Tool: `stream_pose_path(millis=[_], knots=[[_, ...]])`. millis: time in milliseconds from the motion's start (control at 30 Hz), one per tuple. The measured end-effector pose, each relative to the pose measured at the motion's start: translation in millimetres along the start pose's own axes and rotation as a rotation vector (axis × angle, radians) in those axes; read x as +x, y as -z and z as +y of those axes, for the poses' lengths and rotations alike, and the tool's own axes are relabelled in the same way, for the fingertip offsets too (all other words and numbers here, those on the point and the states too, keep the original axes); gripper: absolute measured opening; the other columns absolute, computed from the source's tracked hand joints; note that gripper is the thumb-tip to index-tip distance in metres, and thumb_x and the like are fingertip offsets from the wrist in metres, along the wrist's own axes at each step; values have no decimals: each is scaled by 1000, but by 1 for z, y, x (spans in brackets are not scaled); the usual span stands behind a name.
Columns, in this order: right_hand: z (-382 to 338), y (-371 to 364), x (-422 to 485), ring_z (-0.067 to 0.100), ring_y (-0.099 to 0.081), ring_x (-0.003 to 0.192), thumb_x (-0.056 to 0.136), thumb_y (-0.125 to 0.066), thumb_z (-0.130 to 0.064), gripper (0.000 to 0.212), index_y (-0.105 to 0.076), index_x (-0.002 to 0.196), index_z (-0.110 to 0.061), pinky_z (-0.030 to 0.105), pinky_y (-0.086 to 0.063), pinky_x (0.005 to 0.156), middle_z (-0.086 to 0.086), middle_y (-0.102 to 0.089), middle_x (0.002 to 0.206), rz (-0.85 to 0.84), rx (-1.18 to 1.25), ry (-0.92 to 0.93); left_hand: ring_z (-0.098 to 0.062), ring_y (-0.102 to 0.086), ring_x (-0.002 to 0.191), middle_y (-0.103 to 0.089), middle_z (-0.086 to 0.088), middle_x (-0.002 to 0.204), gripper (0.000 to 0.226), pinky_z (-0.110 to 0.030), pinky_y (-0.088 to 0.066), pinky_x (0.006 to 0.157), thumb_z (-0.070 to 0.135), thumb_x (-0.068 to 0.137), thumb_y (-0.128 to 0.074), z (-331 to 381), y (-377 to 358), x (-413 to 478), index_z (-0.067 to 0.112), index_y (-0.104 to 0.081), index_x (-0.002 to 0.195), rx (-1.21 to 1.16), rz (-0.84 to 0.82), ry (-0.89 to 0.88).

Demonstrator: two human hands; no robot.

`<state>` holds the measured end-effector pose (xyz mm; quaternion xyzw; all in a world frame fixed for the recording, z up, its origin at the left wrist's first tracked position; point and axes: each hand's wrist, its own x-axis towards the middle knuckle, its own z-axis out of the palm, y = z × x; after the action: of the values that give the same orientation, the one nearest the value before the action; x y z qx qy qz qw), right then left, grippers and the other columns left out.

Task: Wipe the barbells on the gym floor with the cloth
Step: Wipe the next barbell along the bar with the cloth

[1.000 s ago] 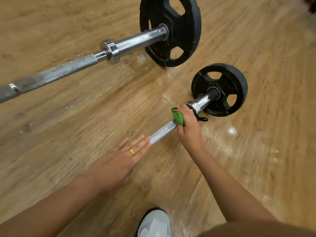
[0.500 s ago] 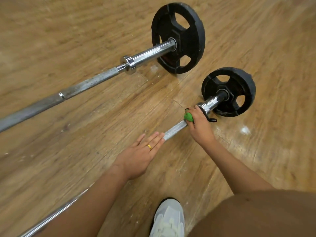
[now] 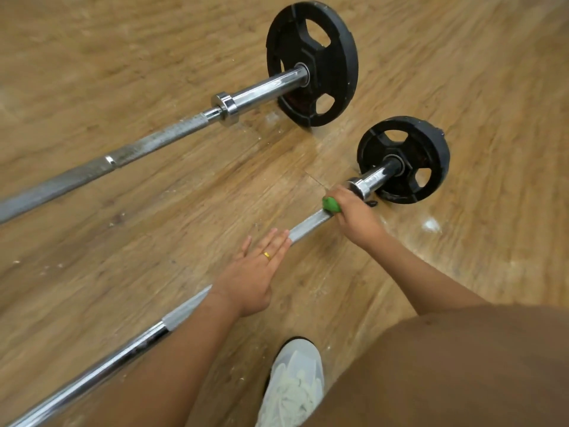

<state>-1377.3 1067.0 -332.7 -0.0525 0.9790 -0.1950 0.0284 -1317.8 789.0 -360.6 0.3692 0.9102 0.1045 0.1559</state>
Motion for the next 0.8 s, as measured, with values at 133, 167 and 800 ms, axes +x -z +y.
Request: stream_pose_path(millis=[133,167,800], knots=[[-4,-15,2,30,-56,99,88,-59,-1,14,-63,93,-13,43,-47,92,8,-55,102,112,-1,-57,-11,26,150,25,8,165,94,-49,6,125,14,87,-45,1,0,-3,21,14,160,-22,-20,-11],[-4,-19,0,31,-56,100,87,-60,1,14,-64,93,-11,44,-46,93,10,-56,102,110,-15,-26,-10,26,150,24,8,165,94,-49,7,124,14,87,-45,2,0,-3,21,14,160,-29,-15,-6],[-1,-10,7,30,-53,93,93,-60,-11,20,-54,86,-28,39,-41,86,2,-50,90,46,-12,-27,-18,14,155,10,-1,169,80,-51,16,119,17,96,-41,8,-12,-3,14,5,161,162,160,28]])
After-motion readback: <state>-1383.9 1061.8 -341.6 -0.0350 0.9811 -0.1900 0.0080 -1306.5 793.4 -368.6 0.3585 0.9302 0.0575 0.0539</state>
